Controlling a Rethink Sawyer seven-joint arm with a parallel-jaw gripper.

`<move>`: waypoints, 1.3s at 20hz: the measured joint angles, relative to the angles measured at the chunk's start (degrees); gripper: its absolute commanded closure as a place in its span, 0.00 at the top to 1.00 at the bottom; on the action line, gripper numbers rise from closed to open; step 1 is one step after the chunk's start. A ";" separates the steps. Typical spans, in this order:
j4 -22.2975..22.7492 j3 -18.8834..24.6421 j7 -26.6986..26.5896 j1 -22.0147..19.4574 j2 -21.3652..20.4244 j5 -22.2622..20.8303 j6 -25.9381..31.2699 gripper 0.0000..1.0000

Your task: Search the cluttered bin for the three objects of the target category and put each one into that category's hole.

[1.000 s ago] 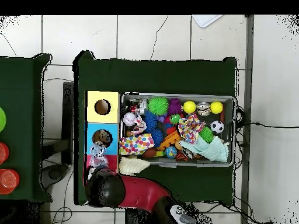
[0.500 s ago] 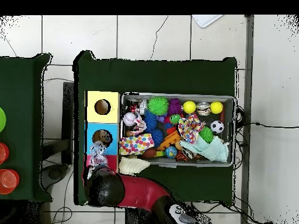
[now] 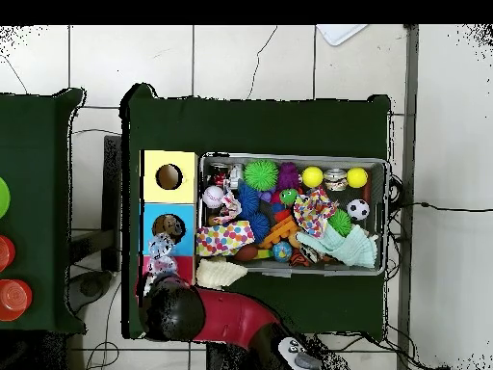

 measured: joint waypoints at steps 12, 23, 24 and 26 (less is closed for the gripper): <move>-0.77 -0.33 0.00 0.48 0.01 0.02 -0.07 1.00; -5.60 -1.04 0.00 0.67 0.02 0.01 -0.07 1.00; -5.99 -1.04 0.00 0.67 0.03 0.01 -0.07 1.00; -6.68 -1.05 0.00 0.67 0.04 0.01 -0.07 1.00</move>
